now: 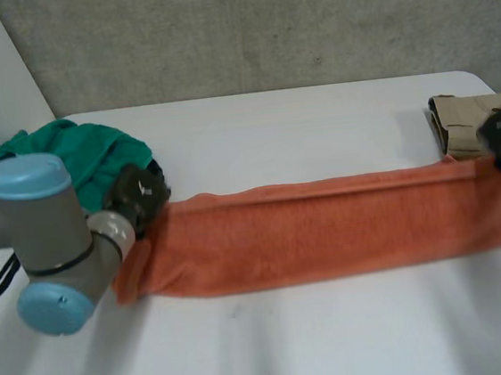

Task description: Fold the laundry.

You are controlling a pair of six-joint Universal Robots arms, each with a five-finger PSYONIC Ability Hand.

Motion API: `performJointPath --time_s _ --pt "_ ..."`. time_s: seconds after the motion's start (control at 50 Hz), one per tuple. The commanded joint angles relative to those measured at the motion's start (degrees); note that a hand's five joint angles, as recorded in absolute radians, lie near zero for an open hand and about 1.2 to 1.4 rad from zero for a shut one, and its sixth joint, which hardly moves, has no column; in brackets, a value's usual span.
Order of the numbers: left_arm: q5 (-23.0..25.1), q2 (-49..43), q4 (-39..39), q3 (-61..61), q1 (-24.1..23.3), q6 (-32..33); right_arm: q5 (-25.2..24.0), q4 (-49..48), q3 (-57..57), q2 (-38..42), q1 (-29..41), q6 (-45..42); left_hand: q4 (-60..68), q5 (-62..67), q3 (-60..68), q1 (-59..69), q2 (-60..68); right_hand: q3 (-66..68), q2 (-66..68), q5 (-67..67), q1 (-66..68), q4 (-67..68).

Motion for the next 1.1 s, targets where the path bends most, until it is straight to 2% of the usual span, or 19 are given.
performJointPath --time_s 0.02,0.1,0.14,0.22,0.26,0.34,0.4,0.54,0.66,0.76,0.94,0.98,1.0,1.04,1.1 --pt "0.1 -2.6 14.6 18.6 -0.2 -0.2 0.4 -15.4 -13.5 -0.8 3.3 8.9 10.9 11.2 11.4 14.5 11.0 11.5 11.9 10.4 15.3 11.1" --pt "-0.6 -2.5 26.6 30.7 -0.6 -3.5 0.7 -22.6 -19.5 -3.0 3.9 16.2 10.9 11.2 11.4 14.5 11.0 11.5 11.9 10.4 15.3 11.1" --pt "-0.9 -1.4 30.3 33.4 -0.8 -8.2 1.0 -24.7 -20.3 -5.8 4.2 18.7 10.9 11.2 11.4 14.5 11.0 11.5 11.9 10.4 15.3 11.1" --pt "-0.6 3.1 31.8 34.3 -0.4 -15.8 1.3 -25.1 -20.3 -9.3 5.7 20.0 10.9 11.2 11.4 14.5 11.0 11.5 11.9 10.4 15.3 11.1" --pt "-0.6 4.2 31.2 33.7 -0.3 -16.9 1.1 -24.0 -19.5 -10.3 6.8 20.0 10.9 11.2 11.4 14.5 11.0 11.5 11.9 10.4 15.3 11.1" --pt "-0.9 5.2 27.3 28.7 -1.7 -17.5 0.8 -19.4 -16.7 -10.6 7.8 20.0 10.9 11.2 11.4 14.5 11.0 11.5 11.9 10.4 15.3 11.1" --pt "-0.8 6.4 24.7 21.8 -5.1 -19.8 0.5 -13.5 -13.4 -11.7 9.4 20.7 10.9 11.2 11.4 14.5 11.0 11.5 11.9 10.4 15.3 11.1" --pt "-0.2 12.9 24.0 2.6 -14.0 -34.1 -2.4 -3.6 -0.5 -16.3 15.0 25.3 10.9 11.2 11.4 14.5 11.0 11.5 11.9 10.4 15.3 11.1" --pt "-0.9 14.4 23.2 -5.1 -19.5 -35.5 -3.8 -2.7 10.1 -19.8 14.9 28.0 10.9 11.2 11.4 14.5 11.0 11.5 11.9 10.4 15.3 11.1" --pt "-0.9 13.6 23.1 -10.5 -19.7 -34.8 -4.5 -3.3 14.8 -20.5 14.4 27.5 10.9 11.2 11.4 14.5 11.0 11.5 11.9 10.4 15.3 11.1" --pt "-0.6 11.0 22.0 -17.4 -19.9 -32.1 -7.2 -5.4 18.3 -20.4 5.6 25.1 10.9 11.2 11.4 14.5 11.0 11.5 11.9 10.4 15.3 11.1" --pt "-0.6 11.0 21.8 -18.1 -20.0 -32.2 -8.2 -5.9 18.4 -20.0 4.7 25.2 -6.1 -5.8 -5.7 -2.5 -6.0 11.5 11.9 10.4 15.3 11.1" --pt "-0.6 11.7 21.3 -18.8 -20.0 -32.1 -8.4 -6.2 18.5 -19.8 4.4 25.2 -35.9 -35.6 -35.4 -32.3 -35.8 11.5 11.9 10.4 15.3 11.1" --pt "-0.5 12.1 20.5 -19.1 -20.0 -31.8 -8.5 -7.4 18.6 -19.0 3.4 25.0 -55.8 -55.4 -55.3 -52.2 -55.7 11.5 11.9 10.4 15.3 11.1" --pt "-0.3 14.9 18.0 -18.4 -19.0 -31.9 -8.5 -9.5 18.5 -17.3 2.1 24.8 -57.9 -57.5 -57.4 -54.3 -57.8 11.5 11.9 10.4 15.3 11.1"
